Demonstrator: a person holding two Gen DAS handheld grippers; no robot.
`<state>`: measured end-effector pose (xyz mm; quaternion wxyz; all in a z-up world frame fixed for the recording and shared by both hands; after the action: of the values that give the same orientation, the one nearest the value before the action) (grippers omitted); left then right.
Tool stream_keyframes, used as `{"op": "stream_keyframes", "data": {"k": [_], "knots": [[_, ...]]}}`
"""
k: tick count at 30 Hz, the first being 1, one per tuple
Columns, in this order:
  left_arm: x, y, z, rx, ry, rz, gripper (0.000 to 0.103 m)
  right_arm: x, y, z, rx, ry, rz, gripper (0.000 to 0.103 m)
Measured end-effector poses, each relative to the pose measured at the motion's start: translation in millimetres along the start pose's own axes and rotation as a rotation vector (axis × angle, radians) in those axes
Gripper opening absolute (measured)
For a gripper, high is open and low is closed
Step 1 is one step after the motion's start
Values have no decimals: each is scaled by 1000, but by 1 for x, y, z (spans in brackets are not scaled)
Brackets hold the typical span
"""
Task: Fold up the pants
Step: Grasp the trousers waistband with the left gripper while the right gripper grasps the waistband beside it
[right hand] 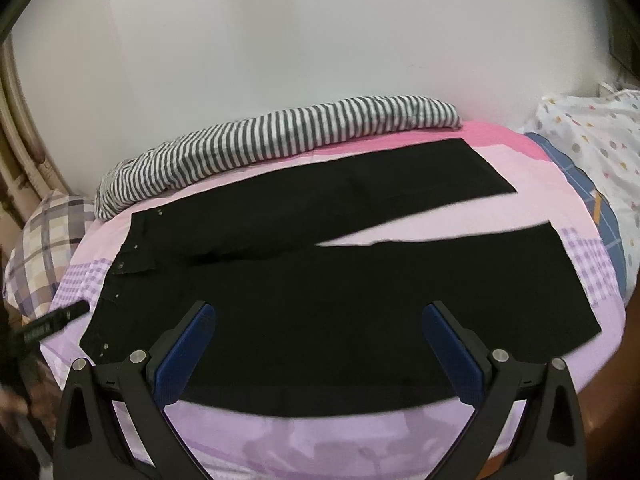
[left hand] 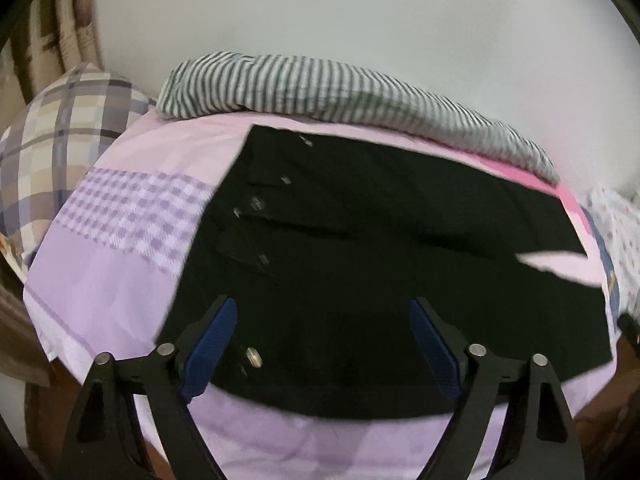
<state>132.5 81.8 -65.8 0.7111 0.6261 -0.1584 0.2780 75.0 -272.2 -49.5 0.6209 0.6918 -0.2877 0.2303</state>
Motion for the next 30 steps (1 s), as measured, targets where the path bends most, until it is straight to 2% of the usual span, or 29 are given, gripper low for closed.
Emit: {"op": "stream_keyframes", "data": {"k": [5,8,9,12,14,17,21,23,30], "knots": [[55,-27,-38,-12,72,-1,72,20,-23,-7,24,7,-21,103],[89,-52,-59,-65,119,-27,64,33,-40,-12,57,-9,-39,103],[99,-61,-65,-93,140,-41,63,37,-48,-14,71,-18,-46,103],[124,-93,-82,-200,226,-98,50,49,-69,-21,96,-36,-71,103],[139,-118,-93,-283,294,-145,47,55,-83,-27,101,-35,-86,103],[152,-150,-106,-337,363,-188,46,65,-108,-38,111,-34,-115,103],[162,-187,-116,-362,406,-233,37,75,-136,-50,121,-30,-147,103],[165,-202,-120,-372,426,-248,36,78,-148,-56,119,-20,-159,103],[172,-235,-124,-415,445,-291,32,90,-182,-74,126,15,-185,103]]}}
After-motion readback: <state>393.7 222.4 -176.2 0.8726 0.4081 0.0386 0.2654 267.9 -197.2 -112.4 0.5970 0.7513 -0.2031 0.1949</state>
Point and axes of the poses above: each gripper's, at about its wrist camera, not at the fingertips, and y roughly against the way its jaws point, z to its right, x to its top, the point moved 5 cm from there along -y, roughly the way its jaws point, and after that the axes turned 4 degrees about y, right-handed, at the moved point
